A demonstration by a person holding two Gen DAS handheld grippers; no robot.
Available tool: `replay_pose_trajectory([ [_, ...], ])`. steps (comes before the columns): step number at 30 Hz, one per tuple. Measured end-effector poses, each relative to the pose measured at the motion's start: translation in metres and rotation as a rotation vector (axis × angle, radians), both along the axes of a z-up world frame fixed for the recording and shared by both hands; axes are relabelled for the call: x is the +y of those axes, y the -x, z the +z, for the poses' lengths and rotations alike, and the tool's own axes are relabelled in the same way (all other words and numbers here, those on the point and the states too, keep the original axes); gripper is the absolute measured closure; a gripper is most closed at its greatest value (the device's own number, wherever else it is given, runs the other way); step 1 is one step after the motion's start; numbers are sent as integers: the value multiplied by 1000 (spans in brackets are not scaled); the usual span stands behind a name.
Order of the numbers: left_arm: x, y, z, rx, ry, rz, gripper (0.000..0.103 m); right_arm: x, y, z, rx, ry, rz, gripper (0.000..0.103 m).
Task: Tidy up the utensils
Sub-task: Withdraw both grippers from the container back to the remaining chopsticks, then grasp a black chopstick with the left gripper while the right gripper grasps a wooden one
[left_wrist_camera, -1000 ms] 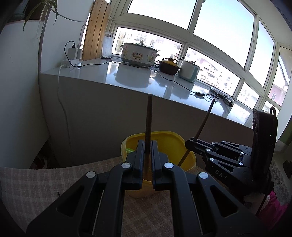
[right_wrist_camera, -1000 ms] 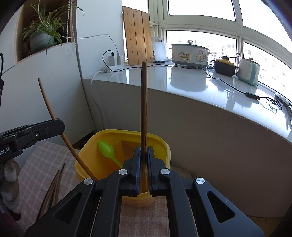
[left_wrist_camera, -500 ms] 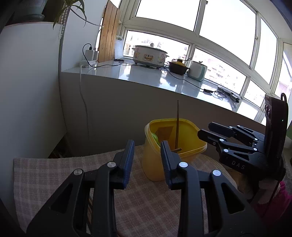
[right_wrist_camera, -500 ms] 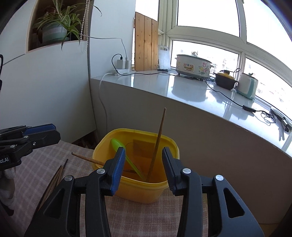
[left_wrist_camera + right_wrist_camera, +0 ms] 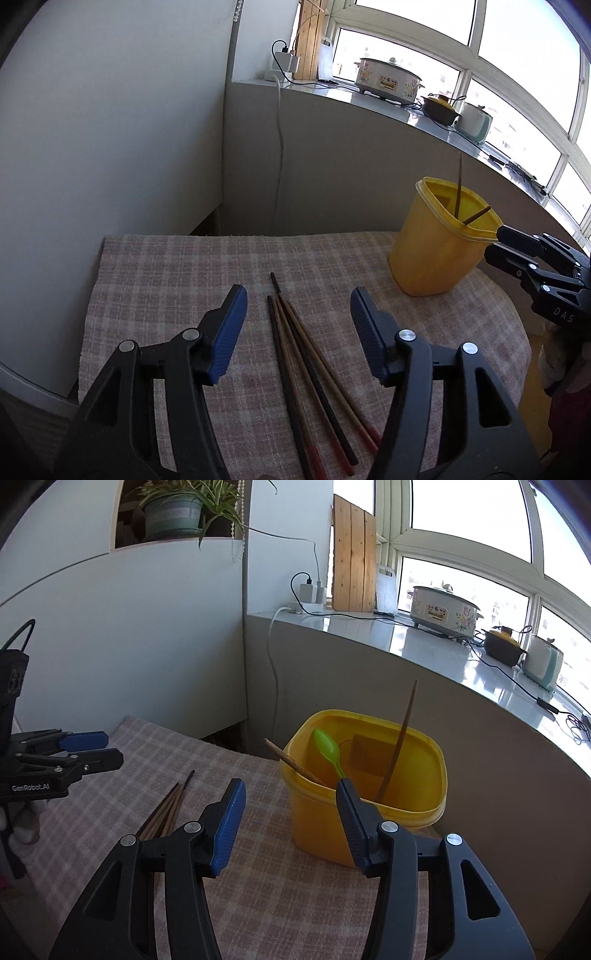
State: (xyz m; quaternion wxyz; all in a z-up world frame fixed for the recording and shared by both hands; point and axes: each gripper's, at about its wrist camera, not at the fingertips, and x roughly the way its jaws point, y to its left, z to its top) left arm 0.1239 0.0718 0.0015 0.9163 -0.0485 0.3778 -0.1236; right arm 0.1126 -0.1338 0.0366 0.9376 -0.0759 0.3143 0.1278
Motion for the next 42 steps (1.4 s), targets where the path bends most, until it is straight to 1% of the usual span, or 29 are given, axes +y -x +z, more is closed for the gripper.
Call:
replay_pose_trajectory([
  [3,13,5,-19,58,-11,16,43,13,2,-10,32,4,53,52],
  [7,14,10,-42,129,-33,7,43,32,1,-29,100,-3,114,51],
  [9,13,11,-53,165,-30,-6,49,42,0,-40,147,-7,146,51],
  [10,12,11,-58,183,-33,-13,56,47,-1,-46,173,-12,163,51],
  [11,12,12,-63,198,-38,-21,60,52,-2,-51,198,-17,177,51],
  [12,11,12,-67,209,-42,-29,62,57,-4,-58,225,-19,191,51],
  [14,7,10,-75,236,-46,-50,71,67,-6,-71,278,-17,219,51],
  [17,6,5,-86,278,-29,-57,79,79,-13,-89,357,-21,238,52],
  [19,5,5,-91,284,-40,-62,82,84,-18,-99,403,-27,242,56],
  [22,3,4,-95,288,-42,-73,83,90,-22,-110,458,-43,246,62],
  [26,-3,2,-93,277,-67,-87,84,99,-26,-121,497,-41,252,67],
  [28,-7,-1,-94,281,-71,-92,84,102,-29,-126,517,-44,253,71],
  [31,-10,-5,-94,284,-77,-102,84,103,-34,-129,533,-64,251,72],
  [35,-16,-10,-96,290,-75,-116,84,104,-39,-130,540,-59,248,76],
  [39,-37,-35,-104,296,-93,-122,84,104,-43,-130,547,-43,257,77],
  [42,-48,-50,-112,316,-99,-135,84,108,-49,-131,556,-41,252,77],
])
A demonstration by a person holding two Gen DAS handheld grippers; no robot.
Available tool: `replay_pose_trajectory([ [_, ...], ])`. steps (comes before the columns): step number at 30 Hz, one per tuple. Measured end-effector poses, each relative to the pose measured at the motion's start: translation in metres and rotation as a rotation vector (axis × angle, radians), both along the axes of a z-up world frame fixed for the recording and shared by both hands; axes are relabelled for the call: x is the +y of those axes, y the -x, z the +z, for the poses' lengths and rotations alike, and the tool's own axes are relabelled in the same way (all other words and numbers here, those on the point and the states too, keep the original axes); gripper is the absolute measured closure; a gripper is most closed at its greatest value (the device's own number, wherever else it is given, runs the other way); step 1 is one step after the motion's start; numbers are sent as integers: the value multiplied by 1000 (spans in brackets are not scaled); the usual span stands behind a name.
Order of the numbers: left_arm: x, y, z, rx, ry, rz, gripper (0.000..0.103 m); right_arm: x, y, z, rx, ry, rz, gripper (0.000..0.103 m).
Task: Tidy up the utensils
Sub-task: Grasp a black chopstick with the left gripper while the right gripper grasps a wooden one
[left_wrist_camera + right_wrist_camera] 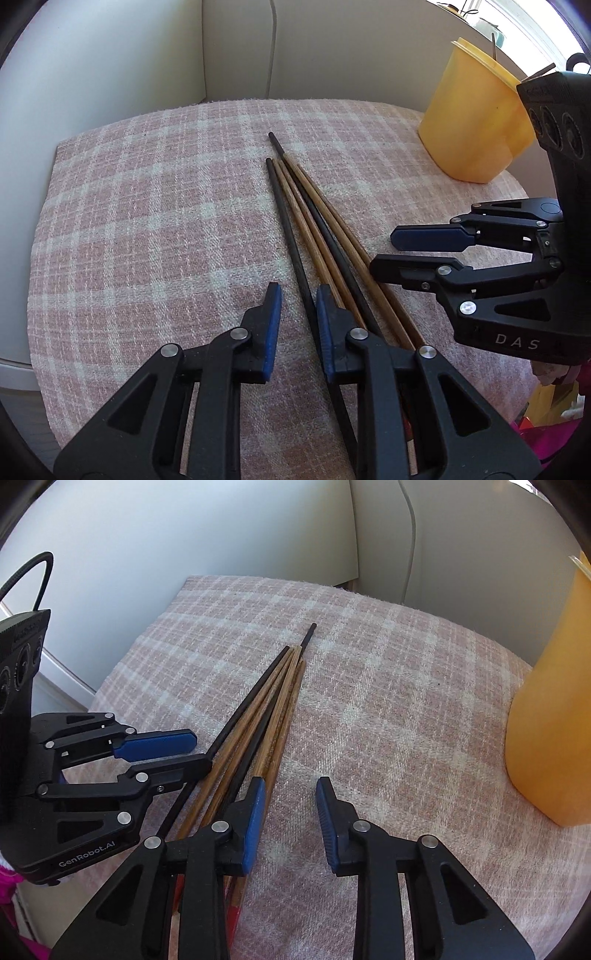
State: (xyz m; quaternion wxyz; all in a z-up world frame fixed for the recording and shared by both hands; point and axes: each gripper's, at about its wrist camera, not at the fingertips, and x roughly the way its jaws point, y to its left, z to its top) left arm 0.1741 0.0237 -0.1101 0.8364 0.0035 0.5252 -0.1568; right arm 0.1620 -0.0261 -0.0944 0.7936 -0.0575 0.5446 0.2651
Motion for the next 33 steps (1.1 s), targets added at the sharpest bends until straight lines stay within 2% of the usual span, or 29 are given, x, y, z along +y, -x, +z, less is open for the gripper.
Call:
replay_pose_trajectory([
  [3,-9,-13,-2,1,-12,-6,85,4,-3,0,17,1,4,78],
  [8,-6,-30,-4,27,12,-3,94,10,-8,-1,25,37,32,81],
  [10,-4,-32,-4,31,13,-2,94,10,-12,-1,33,48,33,86],
  [14,-8,-42,-7,41,-10,-6,94,12,-19,-2,61,56,31,88],
  [18,-15,-59,-13,47,11,16,94,20,-23,-1,72,78,47,87],
  [20,-14,-67,-14,45,37,36,96,21,-24,-1,71,82,51,91],
  [25,-8,-70,-14,34,70,54,97,10,-22,-1,86,27,10,97],
  [33,11,-66,2,-34,140,90,99,-7,-19,6,79,-60,-36,97],
])
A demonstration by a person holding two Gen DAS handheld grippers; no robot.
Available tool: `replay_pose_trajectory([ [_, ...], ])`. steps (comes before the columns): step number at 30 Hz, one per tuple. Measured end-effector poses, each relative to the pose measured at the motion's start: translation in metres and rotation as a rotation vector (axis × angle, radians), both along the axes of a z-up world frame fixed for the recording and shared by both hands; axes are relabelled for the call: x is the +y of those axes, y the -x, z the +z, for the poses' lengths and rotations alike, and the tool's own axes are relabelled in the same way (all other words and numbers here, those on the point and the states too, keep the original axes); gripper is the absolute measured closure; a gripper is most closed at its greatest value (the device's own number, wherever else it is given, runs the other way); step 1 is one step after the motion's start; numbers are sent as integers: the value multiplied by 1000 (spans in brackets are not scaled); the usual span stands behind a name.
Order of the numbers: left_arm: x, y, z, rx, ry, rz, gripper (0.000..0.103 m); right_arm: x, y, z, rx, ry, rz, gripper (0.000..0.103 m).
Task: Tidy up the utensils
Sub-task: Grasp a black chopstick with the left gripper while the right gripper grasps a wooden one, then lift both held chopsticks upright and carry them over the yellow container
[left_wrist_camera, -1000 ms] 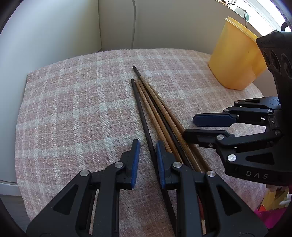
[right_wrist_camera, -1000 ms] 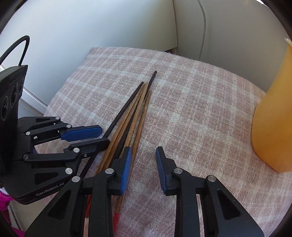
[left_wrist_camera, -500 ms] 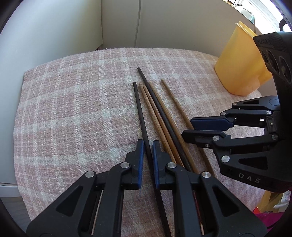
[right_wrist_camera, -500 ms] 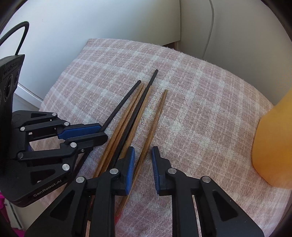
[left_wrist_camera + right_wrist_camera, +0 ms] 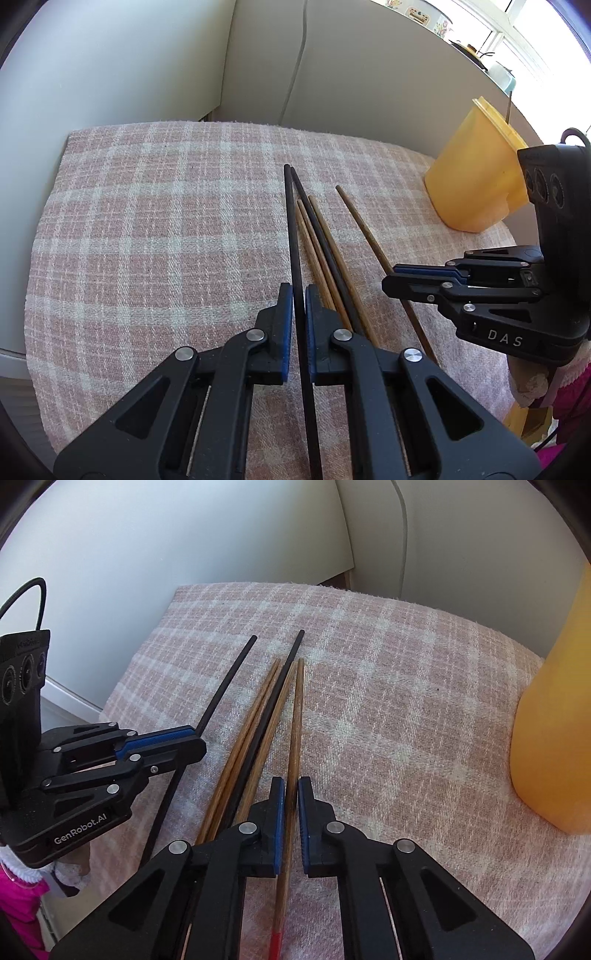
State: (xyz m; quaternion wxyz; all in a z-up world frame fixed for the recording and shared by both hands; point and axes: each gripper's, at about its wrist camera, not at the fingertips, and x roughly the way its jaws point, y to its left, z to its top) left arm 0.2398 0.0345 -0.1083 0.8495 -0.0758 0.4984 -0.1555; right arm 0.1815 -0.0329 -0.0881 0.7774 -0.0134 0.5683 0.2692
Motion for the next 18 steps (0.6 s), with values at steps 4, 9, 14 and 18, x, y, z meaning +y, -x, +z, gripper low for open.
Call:
replay_pose_trajectory([
  [4,9,6,15,-54,20,11,99,-9,5,12,-43,-31,-19,97],
  [9,23,19,36,-107,61,24,100,-15,17,30,-118,-44,-17,97],
  [14,36,56,60,-164,96,19,100,-23,33,51,-201,-53,-16,98],
  [18,31,58,63,-177,13,1,100,-30,44,61,-231,-67,-30,97],
])
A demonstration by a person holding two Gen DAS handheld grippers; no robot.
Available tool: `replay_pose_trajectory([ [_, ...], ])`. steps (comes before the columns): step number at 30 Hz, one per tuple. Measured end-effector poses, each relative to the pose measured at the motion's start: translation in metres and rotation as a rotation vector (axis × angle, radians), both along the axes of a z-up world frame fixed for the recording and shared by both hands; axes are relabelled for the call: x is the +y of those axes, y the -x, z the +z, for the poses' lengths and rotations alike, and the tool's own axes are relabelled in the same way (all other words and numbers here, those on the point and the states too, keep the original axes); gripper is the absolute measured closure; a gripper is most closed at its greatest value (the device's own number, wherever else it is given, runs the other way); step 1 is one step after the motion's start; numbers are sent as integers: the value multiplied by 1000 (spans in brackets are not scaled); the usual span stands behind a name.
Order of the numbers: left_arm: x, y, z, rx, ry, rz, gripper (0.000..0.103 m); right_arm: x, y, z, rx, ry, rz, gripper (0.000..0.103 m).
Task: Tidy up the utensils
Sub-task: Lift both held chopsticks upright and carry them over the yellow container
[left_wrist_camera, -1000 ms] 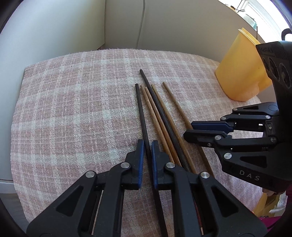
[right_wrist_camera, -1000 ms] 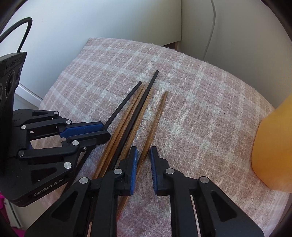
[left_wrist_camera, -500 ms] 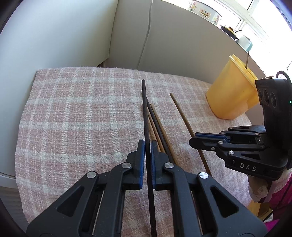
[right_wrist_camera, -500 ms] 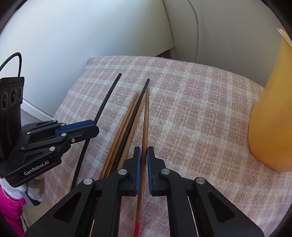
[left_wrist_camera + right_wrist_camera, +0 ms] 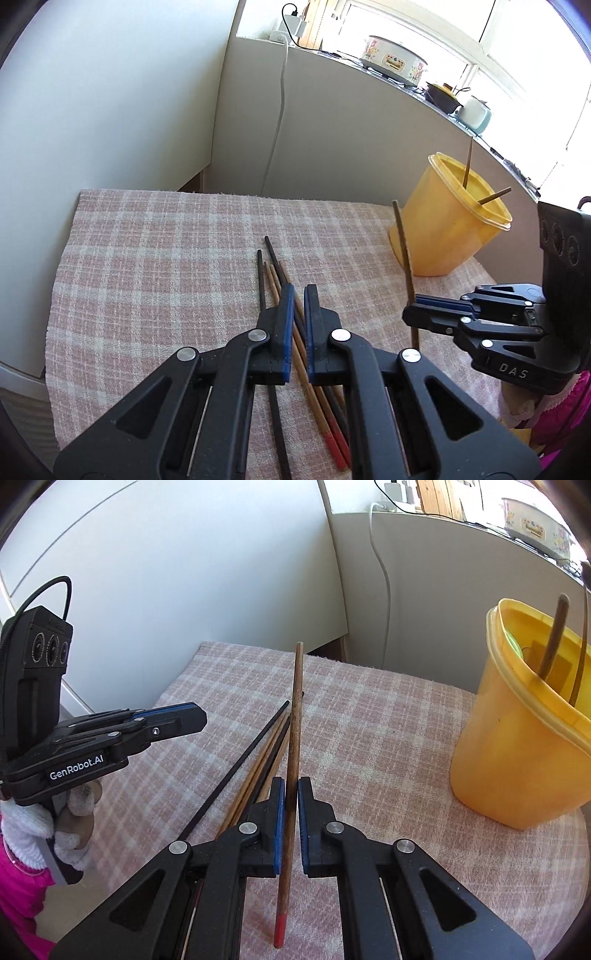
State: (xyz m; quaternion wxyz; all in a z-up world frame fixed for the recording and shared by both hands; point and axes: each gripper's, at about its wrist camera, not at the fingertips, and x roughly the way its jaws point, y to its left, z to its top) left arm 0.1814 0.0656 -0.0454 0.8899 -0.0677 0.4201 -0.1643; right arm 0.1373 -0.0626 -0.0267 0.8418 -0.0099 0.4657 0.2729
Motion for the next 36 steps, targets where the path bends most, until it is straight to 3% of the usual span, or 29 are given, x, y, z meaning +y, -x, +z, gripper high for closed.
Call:
replay_pose_trajectory([
  [5,-11,-16,-25,179,-131,-49,97,-3,7,2,1,3,-14,97],
  [10,-13,-24,-48,280,-179,-62,97,-6,7,4,-4,6,-20,97],
  [13,-13,-24,-57,326,-183,-74,85,-5,7,4,-9,17,-12,97],
  [22,-21,-25,-56,326,-212,-84,85,3,5,6,-31,35,0,98],
  [25,-25,-25,-54,310,-220,-94,97,4,6,6,-34,39,0,98],
  [30,-17,-16,-51,276,-121,-62,99,-1,5,8,-39,33,-7,98],
  [36,-4,17,-29,142,1,-19,100,-16,8,16,-70,15,-27,98],
])
